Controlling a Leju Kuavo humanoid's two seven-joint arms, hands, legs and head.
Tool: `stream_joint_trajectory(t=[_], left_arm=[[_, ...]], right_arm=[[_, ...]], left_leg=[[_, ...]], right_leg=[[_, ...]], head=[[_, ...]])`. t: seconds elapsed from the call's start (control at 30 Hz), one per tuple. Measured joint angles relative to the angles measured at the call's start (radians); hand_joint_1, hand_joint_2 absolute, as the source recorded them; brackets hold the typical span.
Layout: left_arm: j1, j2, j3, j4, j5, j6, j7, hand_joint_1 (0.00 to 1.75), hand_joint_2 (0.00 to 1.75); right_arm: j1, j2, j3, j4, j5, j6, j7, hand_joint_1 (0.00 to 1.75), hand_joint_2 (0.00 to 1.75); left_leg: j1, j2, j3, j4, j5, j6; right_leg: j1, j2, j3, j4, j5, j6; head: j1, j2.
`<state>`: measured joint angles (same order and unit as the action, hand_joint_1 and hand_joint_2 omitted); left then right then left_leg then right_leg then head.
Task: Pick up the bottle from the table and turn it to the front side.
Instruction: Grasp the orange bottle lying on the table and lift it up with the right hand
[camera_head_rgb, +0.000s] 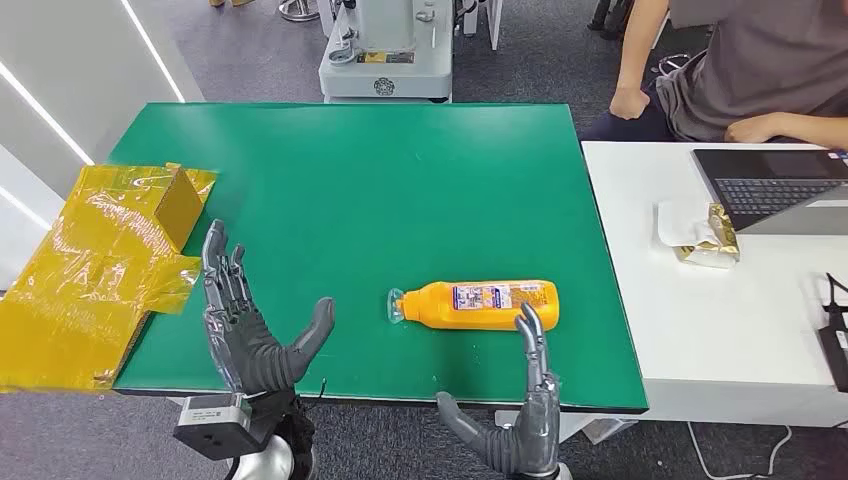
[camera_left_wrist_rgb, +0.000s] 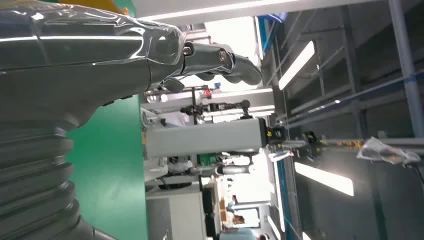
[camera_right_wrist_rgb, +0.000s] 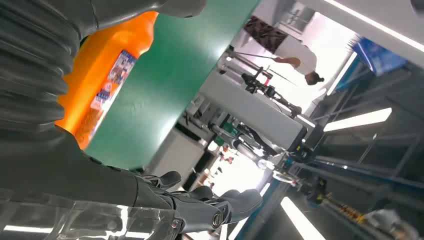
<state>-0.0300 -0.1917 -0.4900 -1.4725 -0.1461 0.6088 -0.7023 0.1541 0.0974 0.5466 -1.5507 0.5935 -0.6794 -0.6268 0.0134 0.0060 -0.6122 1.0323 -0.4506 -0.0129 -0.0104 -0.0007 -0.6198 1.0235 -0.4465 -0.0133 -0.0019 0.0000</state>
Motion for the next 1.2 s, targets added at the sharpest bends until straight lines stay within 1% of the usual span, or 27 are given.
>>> stream_joint_trajectory(t=[0.07,0.1,0.17,0.23,0.27,0.33,0.4,0.53,0.6,0.7,0.77,0.83,0.9,0.97,1.03,1.1,1.2], left_arm=[[0.0,0.001,0.0,-0.001,0.0,-0.01,0.0,0.0,1.75],[0.0,0.002,0.0,-0.002,0.001,-0.02,0.0,0.0,1.75],[-0.002,0.004,0.0,-0.005,0.004,-0.042,0.0,0.0,1.75],[-0.004,0.006,0.0,-0.01,0.004,-0.062,0.0,0.0,1.75],[-0.005,0.007,0.0,-0.013,0.003,-0.068,0.0,0.0,1.75],[-0.007,0.009,0.0,-0.019,0.002,-0.076,0.0,0.0,1.75],[-0.007,0.009,0.001,-0.026,0.002,-0.083,0.0,0.0,1.75],[-0.007,0.01,0.001,-0.037,0.002,-0.095,0.0,0.0,1.75],[-0.007,0.011,0.001,-0.041,0.003,-0.095,0.0,0.0,1.75],[-0.007,0.013,0.001,-0.045,0.006,-0.092,0.0,0.0,1.75],[-0.008,0.016,0.001,-0.046,0.008,-0.092,0.0,0.0,1.75],[-0.01,0.018,0.001,-0.047,0.01,-0.092,0.0,0.0,1.75],[-0.012,0.019,0.001,-0.047,0.014,-0.094,0.0,0.0,1.75],[-0.014,0.019,0.001,-0.046,0.019,-0.095,0.0,0.0,1.75],[-0.02,0.018,0.0,-0.046,0.022,-0.095,0.0,0.0,1.75],[-0.031,0.017,0.0,-0.046,0.024,-0.093,0.0,0.0,1.75],[-0.042,0.016,0.0,-0.044,0.027,-0.086,0.0,0.0,1.75]], right_arm=[[-0.001,-0.011,-0.01,-0.005,0.074,0.015,0.043,0.0,1.75],[-0.002,-0.025,-0.021,-0.009,0.14,0.033,0.081,0.0,1.75],[-0.012,-0.066,-0.048,-0.016,0.249,0.094,0.146,0.0,1.75],[-0.033,-0.117,-0.08,-0.018,0.305,0.175,0.182,0.0,1.75],[-0.048,-0.147,-0.097,-0.018,0.31,0.22,0.19,0.0,1.75],[-0.092,-0.214,-0.13,-0.016,0.291,0.316,0.191,0.0,1.75],[-0.157,-0.293,-0.164,-0.008,0.247,0.42,0.178,0.0,1.75],[-0.332,-0.436,-0.211,0.041,0.174,0.622,0.166,0.0,1.75],[-0.428,-0.486,-0.214,0.084,0.149,0.709,0.161,0.0,1.75],[-0.569,-0.537,-0.204,0.163,0.117,0.807,0.146,0.0,1.75],[-0.665,-0.556,-0.183,0.222,0.094,0.864,0.137,0.0,1.75],[-0.762,-0.563,-0.148,0.282,0.071,0.914,0.135,0.0,1.75],[-0.855,-0.563,-0.108,0.339,0.052,0.944,0.144,0.0,1.75],[-0.946,-0.552,-0.065,0.4,0.026,0.964,0.156,0.0,1.75],[-1.033,-0.521,-0.02,0.473,-0.011,0.993,0.164,0.0,1.75],[-1.1,-0.477,0.021,0.554,-0.041,1.014,0.166,0.0,1.75],[-1.154,-0.406,0.079,0.671,-0.057,1.021,0.146,0.0,1.75]], left_leg=[[0.0,0.0,0.0,0.0,0.0,0.0],[0.0,0.0,0.0,0.0,0.0,0.0],[-0.001,0.0,0.0,0.0,0.0,0.001],[-0.002,0.0,0.0,0.0,0.0,0.001],[-0.002,0.0,0.0,0.001,0.0,0.002],[-0.003,0.0,-0.001,0.001,0.0,0.003],[-0.003,0.0,-0.001,0.002,0.0,0.004],[-0.003,0.0,-0.002,0.003,0.002,0.006],[-0.003,0.0,-0.002,0.004,0.002,0.007],[-0.003,0.0,-0.002,0.004,0.003,0.009],[-0.003,0.0,-0.002,0.004,0.004,0.009],[-0.003,0.0,-0.002,0.004,0.004,0.009],[-0.003,0.0,-0.002,0.004,0.004,0.009],[-0.003,0.0,-0.003,0.004,0.005,0.009],[-0.003,0.0,-0.002,0.004,0.005,0.008],[-0.003,0.0,-0.002,0.004,0.005,0.008],[-0.002,0.0,-0.002,0.004,0.005,0.008]], right_leg=[[0.0,0.0,0.0,0.0,0.0,0.0],[0.0,0.0,0.0,0.0,0.0,0.0],[0.0,0.0,0.0,0.0,0.0,0.001],[-0.001,0.0,0.001,-0.001,0.001,0.002],[-0.002,0.0,0.001,-0.001,0.001,0.002],[-0.003,0.0,0.001,-0.001,0.002,0.003],[-0.003,0.0,0.001,-0.001,0.003,0.005],[-0.004,0.0,0.001,-0.001,0.005,0.007],[-0.004,0.001,0.001,-0.001,0.006,0.007],[-0.004,0.0,0.001,0.0,0.006,0.007],[-0.004,0.0,0.001,0.0,0.006,0.007],[-0.004,0.001,0.0,0.0,0.006,0.007],[-0.004,0.0,0.0,0.0,0.006,0.006],[-0.004,0.0,0.0,0.0,0.006,0.006],[-0.003,0.001,0.0,0.001,0.006,0.006],[-0.003,0.001,0.0,0.001,0.006,0.006],[-0.003,0.001,0.0,0.001,0.006,0.006]], head=[[0.0,0.0],[0.0,0.0],[0.0,0.0],[0.0,0.0],[0.0,0.0],[0.0,0.0],[0.0,0.0],[0.0,0.0],[0.0,0.0],[0.0,0.0],[0.0,0.0],[0.0,0.0],[0.0,0.0],[0.0,0.0],[0.0,0.0],[0.0,0.0],[0.0,0.0]])
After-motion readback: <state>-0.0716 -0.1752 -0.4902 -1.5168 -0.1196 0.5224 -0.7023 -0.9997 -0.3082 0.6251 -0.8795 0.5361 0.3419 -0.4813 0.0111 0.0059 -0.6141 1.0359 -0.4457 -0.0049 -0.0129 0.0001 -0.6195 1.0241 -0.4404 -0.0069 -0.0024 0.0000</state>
